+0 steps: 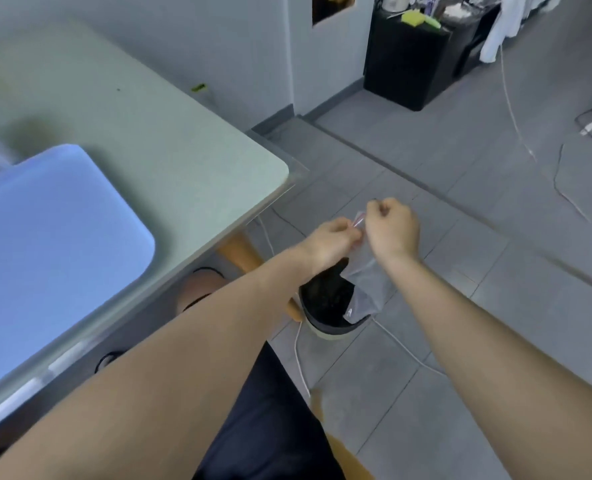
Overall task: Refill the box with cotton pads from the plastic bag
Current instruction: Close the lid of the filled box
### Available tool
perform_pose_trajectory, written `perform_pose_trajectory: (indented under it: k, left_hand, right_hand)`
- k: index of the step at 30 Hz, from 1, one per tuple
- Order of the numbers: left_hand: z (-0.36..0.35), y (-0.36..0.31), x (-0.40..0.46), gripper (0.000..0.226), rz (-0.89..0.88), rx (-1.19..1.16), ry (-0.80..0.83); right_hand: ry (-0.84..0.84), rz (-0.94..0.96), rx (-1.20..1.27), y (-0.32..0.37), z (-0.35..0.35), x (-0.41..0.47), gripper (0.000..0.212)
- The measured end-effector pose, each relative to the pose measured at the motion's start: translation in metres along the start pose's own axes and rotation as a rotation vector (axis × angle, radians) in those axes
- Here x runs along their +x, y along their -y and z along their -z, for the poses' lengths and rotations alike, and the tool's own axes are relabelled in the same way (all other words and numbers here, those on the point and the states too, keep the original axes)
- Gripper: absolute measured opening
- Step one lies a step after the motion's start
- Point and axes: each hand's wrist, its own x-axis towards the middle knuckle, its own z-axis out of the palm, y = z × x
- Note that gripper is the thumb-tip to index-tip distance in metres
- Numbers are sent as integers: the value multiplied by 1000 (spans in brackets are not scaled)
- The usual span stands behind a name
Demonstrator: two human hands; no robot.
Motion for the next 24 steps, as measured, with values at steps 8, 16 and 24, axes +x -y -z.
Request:
perform_pose_trajectory:
  k: [8, 16, 24]
  left_hand:
    - [17, 63, 32, 21, 90, 61, -37]
    - [15, 86, 61, 13, 196, 217, 16]
    - [28, 107, 62, 50, 380, 235, 42]
  right_hand:
    - [98, -71, 80, -55, -75, -4, 20]
    - [271, -269, -12, -76, -101, 0, 35]
    - [692, -570, -166, -105, -114, -5, 51]
